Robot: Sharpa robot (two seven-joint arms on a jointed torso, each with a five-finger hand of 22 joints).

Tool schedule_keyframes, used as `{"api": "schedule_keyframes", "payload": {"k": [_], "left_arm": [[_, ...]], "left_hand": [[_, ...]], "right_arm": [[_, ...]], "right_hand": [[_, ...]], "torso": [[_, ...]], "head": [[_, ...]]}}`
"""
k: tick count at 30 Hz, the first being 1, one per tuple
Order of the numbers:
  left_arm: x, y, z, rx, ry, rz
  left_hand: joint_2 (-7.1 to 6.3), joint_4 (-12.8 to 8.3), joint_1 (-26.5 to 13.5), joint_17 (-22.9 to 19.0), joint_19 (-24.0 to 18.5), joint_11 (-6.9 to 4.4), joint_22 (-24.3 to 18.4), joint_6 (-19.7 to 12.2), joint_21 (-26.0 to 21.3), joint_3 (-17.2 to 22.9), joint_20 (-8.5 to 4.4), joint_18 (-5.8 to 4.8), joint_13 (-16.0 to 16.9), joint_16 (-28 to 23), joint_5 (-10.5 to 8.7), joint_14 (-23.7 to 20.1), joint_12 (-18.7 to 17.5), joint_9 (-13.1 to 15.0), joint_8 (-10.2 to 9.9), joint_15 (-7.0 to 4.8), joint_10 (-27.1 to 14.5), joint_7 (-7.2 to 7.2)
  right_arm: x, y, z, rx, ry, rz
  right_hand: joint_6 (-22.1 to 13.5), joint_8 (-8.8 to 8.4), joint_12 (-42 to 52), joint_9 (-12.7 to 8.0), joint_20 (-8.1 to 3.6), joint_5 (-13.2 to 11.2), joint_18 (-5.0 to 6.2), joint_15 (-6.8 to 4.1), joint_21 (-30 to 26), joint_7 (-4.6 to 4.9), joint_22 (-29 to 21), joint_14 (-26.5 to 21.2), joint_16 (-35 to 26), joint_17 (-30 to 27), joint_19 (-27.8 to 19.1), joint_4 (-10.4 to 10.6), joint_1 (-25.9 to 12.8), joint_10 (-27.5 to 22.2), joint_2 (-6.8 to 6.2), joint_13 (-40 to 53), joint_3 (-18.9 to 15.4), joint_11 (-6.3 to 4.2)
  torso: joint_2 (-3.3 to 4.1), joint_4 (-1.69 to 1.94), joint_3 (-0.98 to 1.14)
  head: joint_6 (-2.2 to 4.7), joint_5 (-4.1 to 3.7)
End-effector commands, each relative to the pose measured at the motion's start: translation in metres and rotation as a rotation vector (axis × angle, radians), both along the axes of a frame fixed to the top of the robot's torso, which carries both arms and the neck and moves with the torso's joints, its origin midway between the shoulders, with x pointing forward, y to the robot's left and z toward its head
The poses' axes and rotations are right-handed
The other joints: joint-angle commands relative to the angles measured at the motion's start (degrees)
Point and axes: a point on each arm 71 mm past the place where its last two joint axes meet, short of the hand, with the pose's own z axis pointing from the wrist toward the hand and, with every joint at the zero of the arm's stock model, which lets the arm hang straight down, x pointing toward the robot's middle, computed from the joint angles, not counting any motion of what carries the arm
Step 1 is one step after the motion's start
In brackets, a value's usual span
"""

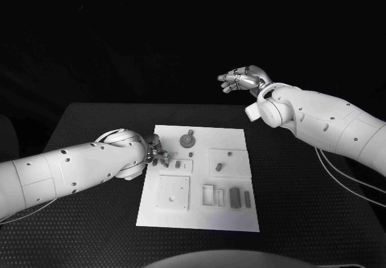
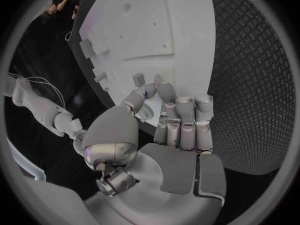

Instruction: Assemble the parts on the task board

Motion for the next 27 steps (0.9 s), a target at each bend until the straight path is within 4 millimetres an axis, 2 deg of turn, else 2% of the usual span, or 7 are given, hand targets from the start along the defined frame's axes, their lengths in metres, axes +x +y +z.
{"api": "schedule_keyframes", "payload": {"k": [1,19,27], "left_arm": [[-0.003,-0.001,-0.006,0.04,0.03,-0.02],[-0.007,-0.013,-0.005,0.038,0.022,-0.05],[-0.006,-0.011,-0.003,0.031,-0.011,-0.041]], "left_hand": [[0.7,-0.1,1.4,0.1,0.3,-3.67,1.1,5.5,0.2,0.3,-7.65,0.66,0.1,0.2,0.31,4.4,0.3,11.0,0.7,-5.17,2.4,-4.08],[0.54,-0.1,1.4,0.0,0.4,-3.69,1.0,5.5,0.3,0.2,-7.66,0.68,0.1,0.4,0.35,4.4,0.6,11.1,0.7,-5.22,2.3,-4.1],[0.43,-0.1,1.4,0.0,0.4,-3.7,1.0,5.5,0.3,0.2,-7.68,0.72,0.1,0.5,0.23,4.3,0.6,11.2,0.7,-5.23,2.3,-4.1]], "right_arm": [[0.0,0.002,0.0,0.003,0.0,0.018],[0.0,0.003,0.0,0.004,0.0,0.02],[0.0,0.003,0.0,0.004,-0.001,0.019]], "right_hand": [[-0.3,0.34,-0.2,-0.1,0.17,0.3,0.35,0.41,-0.2,1.89,0.1,-0.2,-0.3,0.1,-0.2,0.1,0.0,0.4,0.41,-0.1,-0.1,0.1],[-0.3,0.35,-0.2,-0.1,0.19,0.3,0.37,0.4,-0.2,1.89,0.1,-0.2,-0.4,0.1,-0.2,0.2,-0.1,0.4,0.46,-0.1,-0.1,0.1],[-0.4,0.35,-0.2,-0.2,0.21,0.5,0.39,0.41,-0.3,1.9,0.1,-0.2,-0.4,0.1,-0.2,0.5,-0.3,0.4,0.59,-0.2,-0.1,0.11]], "torso": [[-0.01,0.05,-0.04],[0.0,0.02,-0.01],[-0.01,0.02,0.01]], "head": [[0.07,-0.05],[0.07,0.02],[0.13,0.0]]}}
